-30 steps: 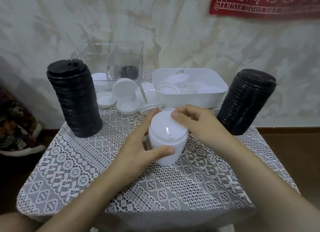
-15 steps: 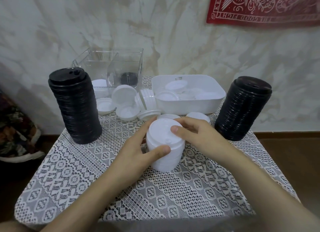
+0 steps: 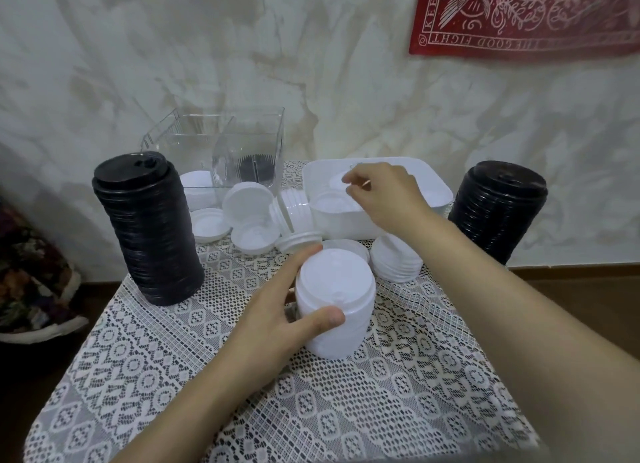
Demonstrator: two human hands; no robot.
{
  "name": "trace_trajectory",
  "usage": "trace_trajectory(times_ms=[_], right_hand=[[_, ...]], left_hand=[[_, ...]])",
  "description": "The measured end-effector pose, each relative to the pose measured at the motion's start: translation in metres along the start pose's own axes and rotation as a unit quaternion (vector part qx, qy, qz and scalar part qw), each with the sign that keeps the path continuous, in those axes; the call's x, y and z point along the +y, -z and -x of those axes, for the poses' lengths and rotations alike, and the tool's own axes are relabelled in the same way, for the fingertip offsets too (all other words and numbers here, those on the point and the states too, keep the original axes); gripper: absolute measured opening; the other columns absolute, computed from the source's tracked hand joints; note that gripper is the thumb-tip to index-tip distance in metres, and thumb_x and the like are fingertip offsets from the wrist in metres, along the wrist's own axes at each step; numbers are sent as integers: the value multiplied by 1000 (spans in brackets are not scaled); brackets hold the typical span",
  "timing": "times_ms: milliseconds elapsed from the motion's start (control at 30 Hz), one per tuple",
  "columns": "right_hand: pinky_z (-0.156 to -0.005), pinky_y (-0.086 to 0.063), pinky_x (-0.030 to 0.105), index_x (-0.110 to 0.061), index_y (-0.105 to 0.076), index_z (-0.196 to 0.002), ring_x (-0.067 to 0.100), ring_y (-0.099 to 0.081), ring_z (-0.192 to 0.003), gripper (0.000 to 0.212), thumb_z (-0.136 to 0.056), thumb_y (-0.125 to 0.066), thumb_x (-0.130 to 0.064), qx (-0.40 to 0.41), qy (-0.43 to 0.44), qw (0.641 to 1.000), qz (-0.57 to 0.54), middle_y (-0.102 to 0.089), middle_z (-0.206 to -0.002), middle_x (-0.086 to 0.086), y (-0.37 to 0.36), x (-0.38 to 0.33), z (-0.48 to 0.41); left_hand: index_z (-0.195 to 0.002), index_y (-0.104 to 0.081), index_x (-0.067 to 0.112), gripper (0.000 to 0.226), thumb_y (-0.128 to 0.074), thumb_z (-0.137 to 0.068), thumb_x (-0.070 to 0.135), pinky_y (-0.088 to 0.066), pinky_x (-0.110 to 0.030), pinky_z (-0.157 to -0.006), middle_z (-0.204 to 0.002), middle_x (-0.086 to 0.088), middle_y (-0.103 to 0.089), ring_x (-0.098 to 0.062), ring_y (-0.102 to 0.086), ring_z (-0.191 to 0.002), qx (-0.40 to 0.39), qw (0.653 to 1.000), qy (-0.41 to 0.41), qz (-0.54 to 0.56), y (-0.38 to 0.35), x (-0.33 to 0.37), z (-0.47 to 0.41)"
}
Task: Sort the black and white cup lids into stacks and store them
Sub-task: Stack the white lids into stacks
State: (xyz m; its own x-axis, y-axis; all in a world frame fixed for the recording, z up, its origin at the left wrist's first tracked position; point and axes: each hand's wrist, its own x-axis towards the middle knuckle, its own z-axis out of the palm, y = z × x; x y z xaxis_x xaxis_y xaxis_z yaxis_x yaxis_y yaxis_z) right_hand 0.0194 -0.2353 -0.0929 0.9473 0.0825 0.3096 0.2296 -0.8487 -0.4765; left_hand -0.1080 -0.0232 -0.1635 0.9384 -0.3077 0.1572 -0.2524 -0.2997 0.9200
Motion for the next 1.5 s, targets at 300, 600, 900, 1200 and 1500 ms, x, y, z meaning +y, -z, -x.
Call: trace_trajectory(times_ms=[300,600,900,1200,1500], right_hand=[[-96,-44,35,-17,-61,-137,32,-51,-130,50,-92,-73,-35,-136,-69,981,116,-58,-141,7,-31,17,-64],[-78,-46,35,-22,-67,-105,31,-60,-98,17,-92,-70,-32,-25,-85,996,-10,-65,-103,3,-17,12,-52],[-75,-45,36,-17,-60,-105,23,-59,-93,13,-93,-62,-21,71,-15,984,-164,-66,-99,-1,13,-9,-10],[-96,-54,54,-34,-67,-106,29,-67,-108,30,-78,-57,-37,14,-60,968,-245,-71,-109,-3,-1,1,50],[-94,-57,47,-24,-74,-92,13,-72,-97,16,-94,-65,-37,32,-98,963,-248,-77,-92,-11,-1,17,73]], left_hand=[[-135,-43,68,83,-79,-61,66,-48,-14,-93,-136,36,-56,7,-55,-125,-7,1000,9,10,2,-2,-4],[-142,-44,58,84,-79,-66,65,-48,-29,-104,-140,28,-58,1,-56,-129,-16,1000,4,3,3,-2,-4],[-142,-43,59,84,-77,-65,71,-46,-44,-112,-140,27,-58,-3,-56,-130,-12,1000,0,-15,4,-1,-3],[-141,-40,65,83,-75,-66,73,-47,-25,-103,-138,36,-55,7,-54,-128,-7,1000,-11,-19,3,-2,-1],[-137,-45,64,75,-76,-68,67,-48,-25,-97,-134,33,-59,6,-58,-123,-7,1000,-16,-8,3,-1,-1]])
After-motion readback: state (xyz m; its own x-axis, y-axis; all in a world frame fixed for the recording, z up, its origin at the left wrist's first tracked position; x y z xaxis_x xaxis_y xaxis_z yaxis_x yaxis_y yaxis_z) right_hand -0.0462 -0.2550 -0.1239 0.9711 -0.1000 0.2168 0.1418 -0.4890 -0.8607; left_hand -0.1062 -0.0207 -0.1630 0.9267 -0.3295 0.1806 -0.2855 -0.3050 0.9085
